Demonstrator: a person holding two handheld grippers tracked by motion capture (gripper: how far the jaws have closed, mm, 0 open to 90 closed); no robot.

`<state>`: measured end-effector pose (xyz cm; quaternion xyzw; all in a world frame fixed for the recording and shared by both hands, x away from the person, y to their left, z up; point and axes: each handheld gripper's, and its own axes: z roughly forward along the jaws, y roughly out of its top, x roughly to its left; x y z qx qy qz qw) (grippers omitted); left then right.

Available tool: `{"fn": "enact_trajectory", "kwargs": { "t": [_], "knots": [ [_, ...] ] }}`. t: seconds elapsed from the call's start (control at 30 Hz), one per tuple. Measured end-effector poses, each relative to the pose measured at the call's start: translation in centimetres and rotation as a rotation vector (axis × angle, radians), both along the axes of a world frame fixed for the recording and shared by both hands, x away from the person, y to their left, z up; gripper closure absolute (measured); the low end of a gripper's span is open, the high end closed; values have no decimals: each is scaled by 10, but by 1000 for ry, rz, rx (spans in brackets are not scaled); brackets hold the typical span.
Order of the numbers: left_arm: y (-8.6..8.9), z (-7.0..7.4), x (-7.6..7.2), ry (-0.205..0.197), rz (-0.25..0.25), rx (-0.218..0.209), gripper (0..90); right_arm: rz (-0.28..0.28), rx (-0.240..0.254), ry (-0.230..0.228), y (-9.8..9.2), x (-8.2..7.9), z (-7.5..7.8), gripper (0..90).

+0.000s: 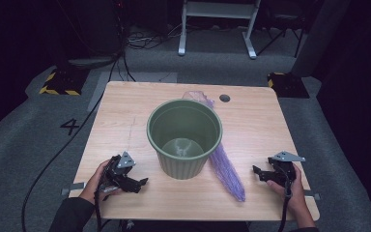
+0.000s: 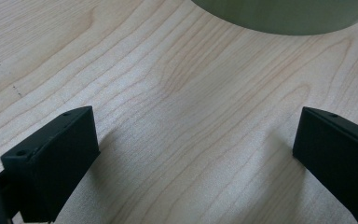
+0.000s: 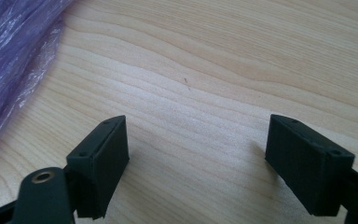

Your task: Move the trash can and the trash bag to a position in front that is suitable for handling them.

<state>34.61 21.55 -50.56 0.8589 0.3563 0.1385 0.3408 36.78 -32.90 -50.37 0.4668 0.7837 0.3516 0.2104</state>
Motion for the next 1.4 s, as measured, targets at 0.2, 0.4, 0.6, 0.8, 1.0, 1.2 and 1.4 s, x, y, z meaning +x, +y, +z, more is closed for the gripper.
{"fn": "enact_trajectory", "kwargs": {
  "t": [0.2,0.4,0.6,0.8,1.0,1.2,1.4],
  "knots": [
    [-4,0,0,4,28,-4,0,17,-2,-1,1,0,0,206],
    [-5,0,-4,-2,30,1,1,87,-8,-18,4,-3,2,205],
    [-4,0,-5,-3,6,2,1,171,53,-42,13,-12,14,268],
    [-4,0,-5,-1,4,0,1,368,53,-98,40,-23,32,515],
    [-4,0,-5,1,-4,1,0,515,14,-62,64,-29,25,612],
    [-4,0,-5,1,-4,1,0,596,-31,-30,83,-35,16,693],
    [-5,0,-5,1,-4,2,1,650,-46,-11,99,-43,11,720]
  ]
}}
